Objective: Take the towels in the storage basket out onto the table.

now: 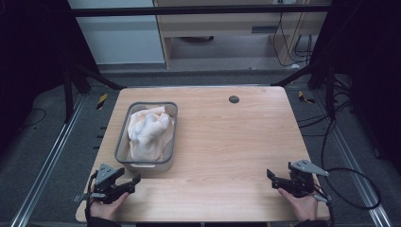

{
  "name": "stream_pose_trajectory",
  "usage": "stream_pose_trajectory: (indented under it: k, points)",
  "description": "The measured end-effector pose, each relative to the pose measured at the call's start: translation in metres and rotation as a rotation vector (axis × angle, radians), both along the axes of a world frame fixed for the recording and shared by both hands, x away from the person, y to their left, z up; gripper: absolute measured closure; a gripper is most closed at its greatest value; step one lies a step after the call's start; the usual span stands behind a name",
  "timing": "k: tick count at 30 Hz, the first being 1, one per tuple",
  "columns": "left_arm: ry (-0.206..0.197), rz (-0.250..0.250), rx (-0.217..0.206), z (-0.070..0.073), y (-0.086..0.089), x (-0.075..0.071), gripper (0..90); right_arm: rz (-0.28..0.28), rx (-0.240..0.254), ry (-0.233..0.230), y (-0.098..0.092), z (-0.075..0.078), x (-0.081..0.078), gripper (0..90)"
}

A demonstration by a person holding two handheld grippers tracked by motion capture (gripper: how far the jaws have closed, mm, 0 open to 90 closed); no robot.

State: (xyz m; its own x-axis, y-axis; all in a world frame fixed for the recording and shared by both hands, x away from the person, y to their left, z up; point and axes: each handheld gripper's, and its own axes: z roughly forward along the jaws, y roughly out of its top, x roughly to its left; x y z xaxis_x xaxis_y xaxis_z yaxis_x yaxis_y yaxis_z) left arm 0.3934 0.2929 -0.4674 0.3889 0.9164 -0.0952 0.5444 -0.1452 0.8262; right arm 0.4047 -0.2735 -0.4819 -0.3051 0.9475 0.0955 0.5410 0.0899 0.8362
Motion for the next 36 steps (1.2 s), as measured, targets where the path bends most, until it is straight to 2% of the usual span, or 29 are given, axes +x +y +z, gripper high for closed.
stream_pose_trajectory:
  k: [3, 8, 14, 22, 36]
  points:
    - [-0.020, 0.006, 0.011, 0.003, 0.000, -0.001, 26.9, 0.007, -0.001, 0.006, 0.001, -0.001, -0.001, 10.8]
    - [-0.028, 0.007, 0.016, 0.006, -0.001, -0.001, 26.1, 0.045, -0.009, 0.015, 0.005, -0.002, -0.001, 11.1]
    - [-0.052, 0.019, -0.003, 0.013, 0.001, -0.001, 25.8, 0.065, -0.023, 0.015, 0.010, -0.003, -0.002, 11.1]
    - [-0.075, 0.022, -0.003, 0.021, -0.001, -0.001, 26.9, 0.069, -0.025, 0.004, 0.010, -0.002, -0.002, 11.1]
    - [-0.113, 0.013, -0.019, 0.038, -0.001, 0.000, 25.9, 0.069, -0.033, 0.016, 0.011, -0.003, -0.002, 10.5]
